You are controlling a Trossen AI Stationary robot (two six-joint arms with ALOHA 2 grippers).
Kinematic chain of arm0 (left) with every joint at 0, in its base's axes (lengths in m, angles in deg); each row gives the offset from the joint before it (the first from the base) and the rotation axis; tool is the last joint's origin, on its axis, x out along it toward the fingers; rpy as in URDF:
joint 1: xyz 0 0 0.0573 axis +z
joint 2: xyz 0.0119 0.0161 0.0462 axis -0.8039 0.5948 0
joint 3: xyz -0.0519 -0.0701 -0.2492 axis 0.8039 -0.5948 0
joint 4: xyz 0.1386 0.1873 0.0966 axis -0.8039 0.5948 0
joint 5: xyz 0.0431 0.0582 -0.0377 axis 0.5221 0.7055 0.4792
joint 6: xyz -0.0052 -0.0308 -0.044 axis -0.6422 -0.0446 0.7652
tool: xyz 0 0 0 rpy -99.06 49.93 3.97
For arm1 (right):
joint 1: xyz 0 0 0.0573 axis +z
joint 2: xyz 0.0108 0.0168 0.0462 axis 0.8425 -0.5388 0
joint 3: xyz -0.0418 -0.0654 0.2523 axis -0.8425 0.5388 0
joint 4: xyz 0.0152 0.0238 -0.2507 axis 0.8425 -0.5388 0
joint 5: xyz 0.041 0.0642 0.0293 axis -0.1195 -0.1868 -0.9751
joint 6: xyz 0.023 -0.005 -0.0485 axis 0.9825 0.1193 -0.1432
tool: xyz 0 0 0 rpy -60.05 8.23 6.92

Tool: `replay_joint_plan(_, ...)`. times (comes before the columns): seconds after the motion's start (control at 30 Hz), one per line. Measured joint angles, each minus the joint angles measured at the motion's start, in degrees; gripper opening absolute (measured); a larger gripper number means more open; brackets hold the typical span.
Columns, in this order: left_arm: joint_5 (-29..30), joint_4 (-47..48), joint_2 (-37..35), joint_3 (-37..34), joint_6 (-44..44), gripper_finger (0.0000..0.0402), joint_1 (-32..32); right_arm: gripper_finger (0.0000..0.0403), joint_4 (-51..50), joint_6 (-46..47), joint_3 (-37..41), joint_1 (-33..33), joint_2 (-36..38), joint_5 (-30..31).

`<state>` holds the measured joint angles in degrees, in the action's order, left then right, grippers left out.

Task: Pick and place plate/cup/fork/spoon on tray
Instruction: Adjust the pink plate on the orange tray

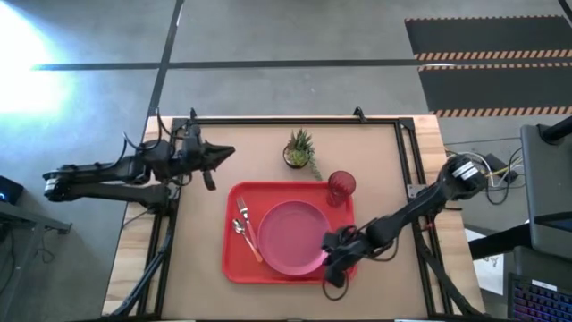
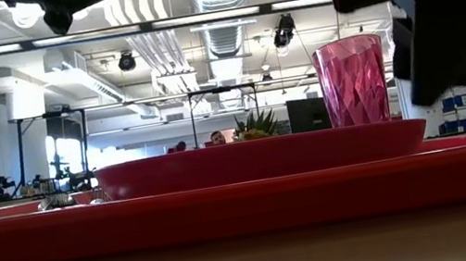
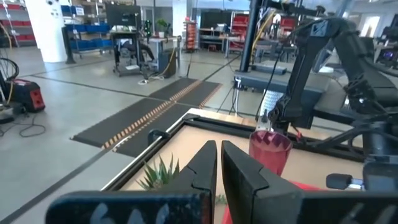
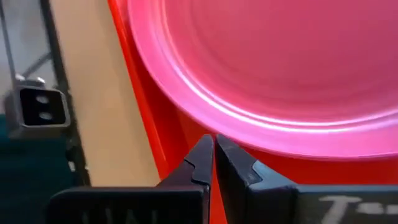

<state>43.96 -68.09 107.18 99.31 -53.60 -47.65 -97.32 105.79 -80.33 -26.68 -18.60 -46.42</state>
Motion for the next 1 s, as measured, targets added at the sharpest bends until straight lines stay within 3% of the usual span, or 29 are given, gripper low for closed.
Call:
replay_joint_plan(0.17,0.0,-0.1,1.9,0.1,0.1,0.0006,0.0,0.0009,-0.2,-1.5,-2.0,-0.5,-2.1,-0.5)
replay_joint_plan(0.47,0.0,-0.1,3.7,0.2,0.4,0.0006,0.0,0.0009,-0.4,-8.6,-2.5,-4.3,1.1,-0.3)
replay_joint_plan(1.0,-0.1,-0.1,2.0,-0.1,0.2,0.0006,0.0,0.0009,-4.5,-11.8,-1.9,-6.5,0.6,-0.8)
